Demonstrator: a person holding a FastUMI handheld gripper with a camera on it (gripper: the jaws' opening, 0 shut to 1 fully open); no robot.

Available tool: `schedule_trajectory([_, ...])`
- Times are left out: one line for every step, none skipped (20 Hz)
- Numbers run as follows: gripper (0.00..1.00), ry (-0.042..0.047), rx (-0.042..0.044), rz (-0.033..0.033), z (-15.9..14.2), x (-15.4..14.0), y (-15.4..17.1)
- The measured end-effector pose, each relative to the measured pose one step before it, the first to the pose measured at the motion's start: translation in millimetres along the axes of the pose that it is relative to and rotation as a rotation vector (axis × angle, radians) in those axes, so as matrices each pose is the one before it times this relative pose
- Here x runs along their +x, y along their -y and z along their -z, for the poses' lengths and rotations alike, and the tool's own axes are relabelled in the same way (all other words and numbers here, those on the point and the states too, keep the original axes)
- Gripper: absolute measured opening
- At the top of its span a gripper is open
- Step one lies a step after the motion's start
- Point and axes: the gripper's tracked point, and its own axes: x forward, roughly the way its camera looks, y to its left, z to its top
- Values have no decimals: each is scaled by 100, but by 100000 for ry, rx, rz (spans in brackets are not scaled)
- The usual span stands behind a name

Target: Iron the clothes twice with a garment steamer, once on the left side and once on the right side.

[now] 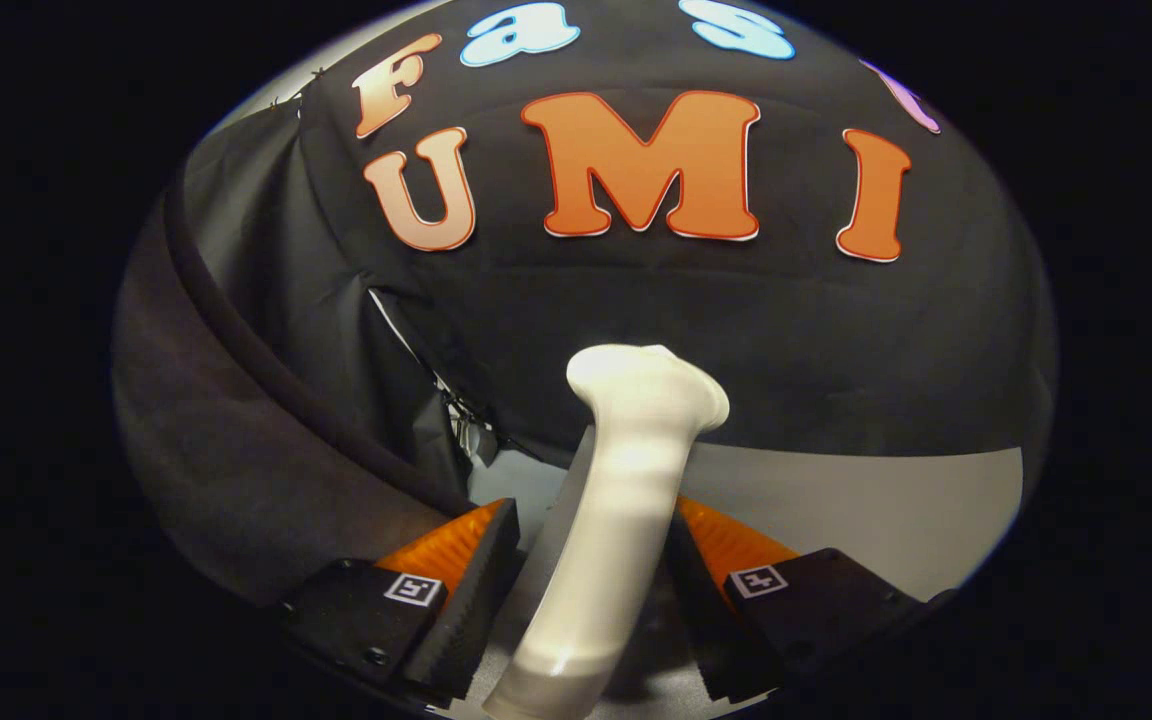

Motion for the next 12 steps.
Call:
schedule_trajectory([87, 2457, -689, 640, -366, -108, 297])
schedule_trajectory([83, 902, -55, 768, -571, 139, 43])
schedule_trajectory([79, 515, -197, -326, 5, -10, -23])
schedule_trajectory([75, -1535, -394, -523, 501, 167, -122])
schedule_trajectory([70, -1654, 989, -600, 583, -279, 44])
schedule_trajectory([66, 729, 2241, -1604, -153, 16, -102])
schedule_trajectory([62, 308, 419, -2383, 51, -202, -365])
schedule_trajectory([58, 174, -18, -1808, 154, -145, -126])
schedule_trajectory([54, 1130, 400, 125, -224, 71, 242])
schedule_trajectory([52, 1126, 199, -679, -103, -443, 56])
schedule_trajectory([52, 1781, 30, -63, 122, -515, -76])
schedule_trajectory([51, 2910, -1521, 110, -258, -828, -159])
